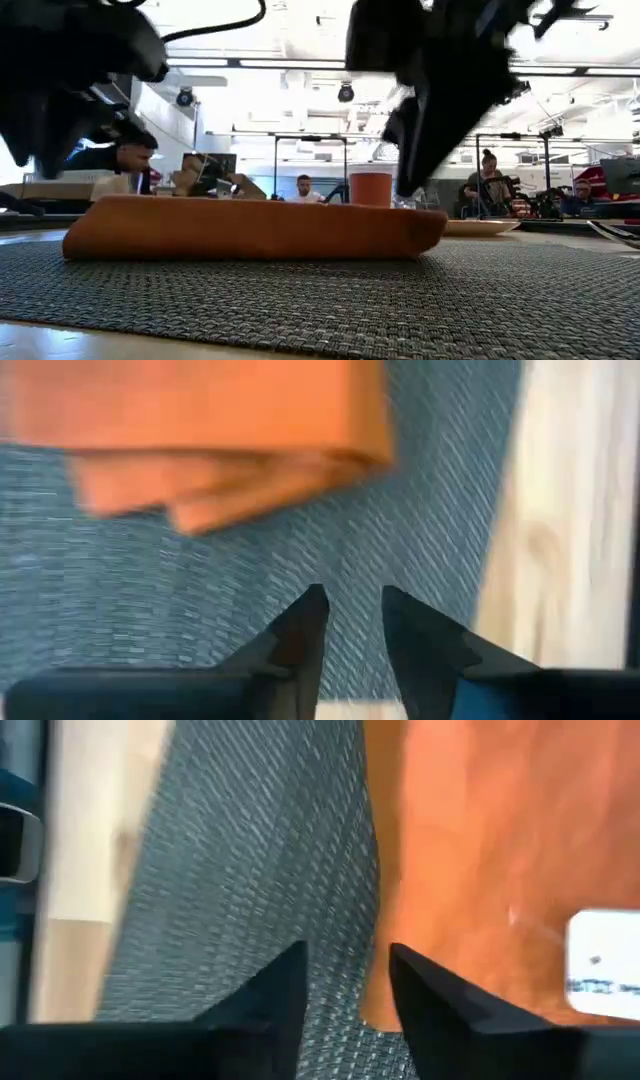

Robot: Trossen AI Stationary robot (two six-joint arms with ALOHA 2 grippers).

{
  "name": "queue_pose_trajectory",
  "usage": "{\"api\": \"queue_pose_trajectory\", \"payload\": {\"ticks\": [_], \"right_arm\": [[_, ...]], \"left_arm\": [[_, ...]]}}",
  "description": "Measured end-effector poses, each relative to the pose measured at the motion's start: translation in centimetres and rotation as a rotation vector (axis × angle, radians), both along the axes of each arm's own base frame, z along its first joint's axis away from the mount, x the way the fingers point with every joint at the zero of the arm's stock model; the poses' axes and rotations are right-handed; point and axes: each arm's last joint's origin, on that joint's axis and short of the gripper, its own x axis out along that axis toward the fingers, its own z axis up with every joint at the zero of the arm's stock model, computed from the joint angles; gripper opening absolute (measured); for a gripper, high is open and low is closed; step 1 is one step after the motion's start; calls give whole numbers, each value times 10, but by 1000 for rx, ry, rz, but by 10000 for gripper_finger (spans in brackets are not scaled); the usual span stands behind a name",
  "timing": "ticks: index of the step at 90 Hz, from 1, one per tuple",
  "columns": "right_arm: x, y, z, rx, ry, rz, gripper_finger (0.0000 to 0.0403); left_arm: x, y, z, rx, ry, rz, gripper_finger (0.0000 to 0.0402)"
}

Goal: Set table place
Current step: Fold the orange table napkin

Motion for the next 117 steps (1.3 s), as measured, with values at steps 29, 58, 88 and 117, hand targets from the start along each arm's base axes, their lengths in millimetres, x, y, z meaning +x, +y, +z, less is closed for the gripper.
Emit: {"api": "queue_pose_trajectory", "payload": {"ticks": [29,58,88,117], "right_arm": [[-21,-24,49,-95,-70,-357,175],[-27,-24,60,-41,-86,-455,163],[-27,-24,59,-39,-76,-501,156],[-32,-30,48,-77,-21,-461,155]], "left_arm": [[24,63,-21,-37,-125,423,135],[32,77,-64,-14,-120,304,143],[53,62,-39,12,-221,126,11],[59,52,-9,-11,-291,128,7]]}}
